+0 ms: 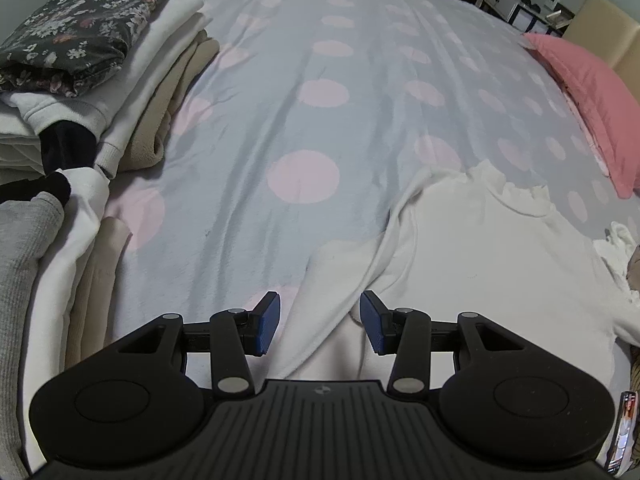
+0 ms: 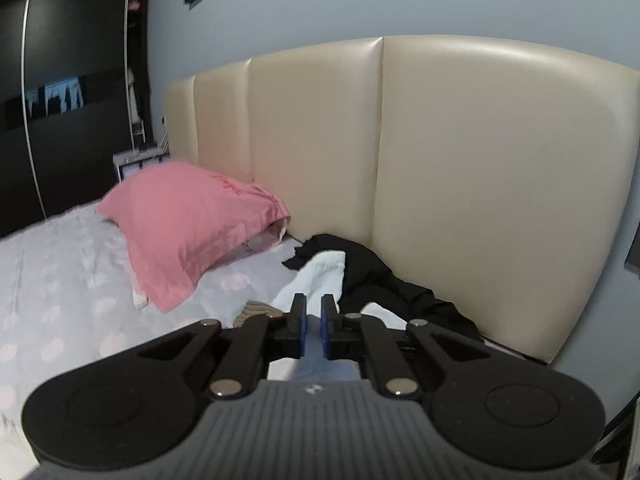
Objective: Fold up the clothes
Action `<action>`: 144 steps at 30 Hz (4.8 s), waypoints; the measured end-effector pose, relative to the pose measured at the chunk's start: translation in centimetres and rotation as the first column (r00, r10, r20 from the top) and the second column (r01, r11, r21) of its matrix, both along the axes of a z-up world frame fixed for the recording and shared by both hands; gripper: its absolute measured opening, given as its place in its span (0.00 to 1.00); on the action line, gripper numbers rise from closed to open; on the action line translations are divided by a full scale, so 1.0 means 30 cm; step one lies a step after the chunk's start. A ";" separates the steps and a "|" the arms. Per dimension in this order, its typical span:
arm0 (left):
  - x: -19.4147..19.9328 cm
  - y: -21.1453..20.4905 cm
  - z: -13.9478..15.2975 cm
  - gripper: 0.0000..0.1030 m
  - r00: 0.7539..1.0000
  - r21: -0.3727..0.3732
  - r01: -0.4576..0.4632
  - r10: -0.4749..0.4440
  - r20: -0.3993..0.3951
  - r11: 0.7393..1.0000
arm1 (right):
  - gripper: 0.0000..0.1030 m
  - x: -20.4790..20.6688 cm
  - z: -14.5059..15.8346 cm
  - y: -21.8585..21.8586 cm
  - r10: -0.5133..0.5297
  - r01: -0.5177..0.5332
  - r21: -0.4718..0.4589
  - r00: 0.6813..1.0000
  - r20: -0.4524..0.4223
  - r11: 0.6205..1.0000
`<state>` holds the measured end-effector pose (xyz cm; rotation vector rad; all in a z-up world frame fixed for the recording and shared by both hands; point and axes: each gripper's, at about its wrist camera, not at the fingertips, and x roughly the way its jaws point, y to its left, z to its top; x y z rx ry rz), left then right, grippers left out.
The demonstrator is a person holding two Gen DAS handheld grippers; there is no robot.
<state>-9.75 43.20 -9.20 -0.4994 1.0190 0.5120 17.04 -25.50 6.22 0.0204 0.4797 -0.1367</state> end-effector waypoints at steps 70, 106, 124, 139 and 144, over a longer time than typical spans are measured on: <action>-0.095 -0.018 -0.098 0.52 0.986 -0.007 0.067 -0.067 -0.153 0.998 | 0.39 -0.073 -0.447 0.537 0.333 -0.324 0.085 0.877 -0.345 0.942; -0.236 0.118 0.028 0.48 0.984 0.010 -0.162 0.161 0.076 0.987 | 0.41 -0.085 -0.396 0.749 0.461 -0.451 0.123 0.801 -0.380 0.884; -0.358 -0.109 -0.197 0.14 0.989 -0.231 -0.123 0.100 -0.109 0.965 | 0.45 -0.106 -0.381 0.723 0.487 -0.466 0.148 0.794 -0.364 0.872; -0.409 0.049 0.203 0.01 0.967 -0.112 -0.169 0.187 0.173 0.979 | 0.46 -0.101 -0.392 0.713 0.495 -0.464 0.177 0.783 -0.378 0.868; -0.425 0.154 0.339 0.01 0.955 -0.013 -0.234 0.233 0.182 0.972 | 0.46 -0.102 -0.394 0.707 0.496 -0.464 0.178 0.782 -0.379 0.868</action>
